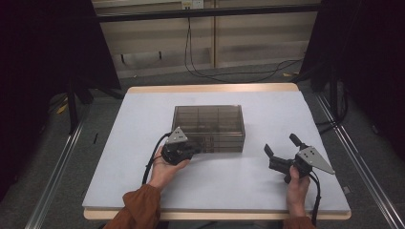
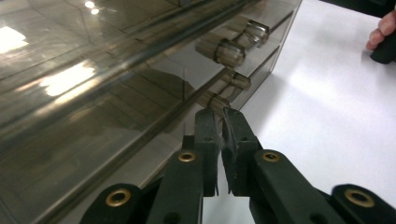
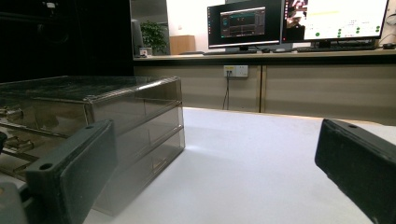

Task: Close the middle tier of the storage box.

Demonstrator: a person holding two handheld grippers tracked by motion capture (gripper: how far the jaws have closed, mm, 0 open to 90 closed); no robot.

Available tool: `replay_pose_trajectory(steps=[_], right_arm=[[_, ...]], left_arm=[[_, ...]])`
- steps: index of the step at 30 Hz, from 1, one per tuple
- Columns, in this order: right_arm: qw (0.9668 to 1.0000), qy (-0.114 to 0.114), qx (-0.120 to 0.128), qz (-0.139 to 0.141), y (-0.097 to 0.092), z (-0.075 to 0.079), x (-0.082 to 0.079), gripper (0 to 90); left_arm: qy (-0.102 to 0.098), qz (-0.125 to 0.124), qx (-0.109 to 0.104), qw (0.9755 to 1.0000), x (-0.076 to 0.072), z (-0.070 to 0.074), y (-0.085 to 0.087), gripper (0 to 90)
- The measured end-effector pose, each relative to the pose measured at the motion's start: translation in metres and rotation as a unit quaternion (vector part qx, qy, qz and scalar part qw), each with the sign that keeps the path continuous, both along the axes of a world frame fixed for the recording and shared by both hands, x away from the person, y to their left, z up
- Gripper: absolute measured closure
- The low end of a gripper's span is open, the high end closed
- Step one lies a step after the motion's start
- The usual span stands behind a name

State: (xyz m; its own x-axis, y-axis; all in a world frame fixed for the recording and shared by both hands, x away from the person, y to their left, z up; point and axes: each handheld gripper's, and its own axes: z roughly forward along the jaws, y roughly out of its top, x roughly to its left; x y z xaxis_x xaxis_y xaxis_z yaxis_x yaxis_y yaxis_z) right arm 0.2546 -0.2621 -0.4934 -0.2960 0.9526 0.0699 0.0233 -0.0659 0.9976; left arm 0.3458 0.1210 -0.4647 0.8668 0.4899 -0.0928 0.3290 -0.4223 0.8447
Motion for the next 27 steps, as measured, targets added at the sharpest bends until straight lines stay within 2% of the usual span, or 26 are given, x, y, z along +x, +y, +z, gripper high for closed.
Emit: replay_pose_trajectory(steps=[2,7,13,15,17,19,23,24,27], right_arm=[[1.0000,0.000,0.000,0.000,0.000,0.000,0.000,0.0],[1.0000,-0.001,-0.001,0.000,0.000,0.000,0.000,0.0],[1.0000,-0.001,0.000,0.000,0.000,0.000,0.000,0.0],[1.0000,-0.001,-0.001,0.000,0.000,0.000,0.000,0.0],[1.0000,0.000,-0.001,0.000,0.000,0.000,0.000,0.0],[1.0000,0.000,-0.001,0.000,0.000,0.000,0.000,0.0],[1.0000,-0.002,-0.001,0.000,0.000,0.000,0.000,0.0],[1.0000,-0.001,-0.001,-0.001,0.000,0.000,0.000,0.0],[1.0000,-0.002,-0.001,0.000,0.000,0.000,0.000,0.0]], left_arm=[[0.001,-0.003,-0.006,1.0000,-0.001,0.000,0.000,83.6],[0.001,-0.009,-0.004,0.9999,-0.006,0.001,0.000,79.4],[0.005,-0.012,-0.005,0.9999,-0.009,0.005,0.008,73.0],[0.008,-0.009,-0.007,0.9999,-0.012,0.005,0.010,67.0],[0.007,-0.012,-0.007,0.9999,-0.015,0.005,0.014,66.6],[0.002,-0.007,-0.005,1.0000,-0.018,0.006,0.017,60.2],[-0.001,0.000,-0.006,1.0000,-0.023,0.008,0.022,55.0],[0.000,0.003,-0.008,1.0000,-0.025,0.008,0.023,51.2],[-0.005,0.011,0.001,0.9999,-0.029,0.010,0.028,46.8]])
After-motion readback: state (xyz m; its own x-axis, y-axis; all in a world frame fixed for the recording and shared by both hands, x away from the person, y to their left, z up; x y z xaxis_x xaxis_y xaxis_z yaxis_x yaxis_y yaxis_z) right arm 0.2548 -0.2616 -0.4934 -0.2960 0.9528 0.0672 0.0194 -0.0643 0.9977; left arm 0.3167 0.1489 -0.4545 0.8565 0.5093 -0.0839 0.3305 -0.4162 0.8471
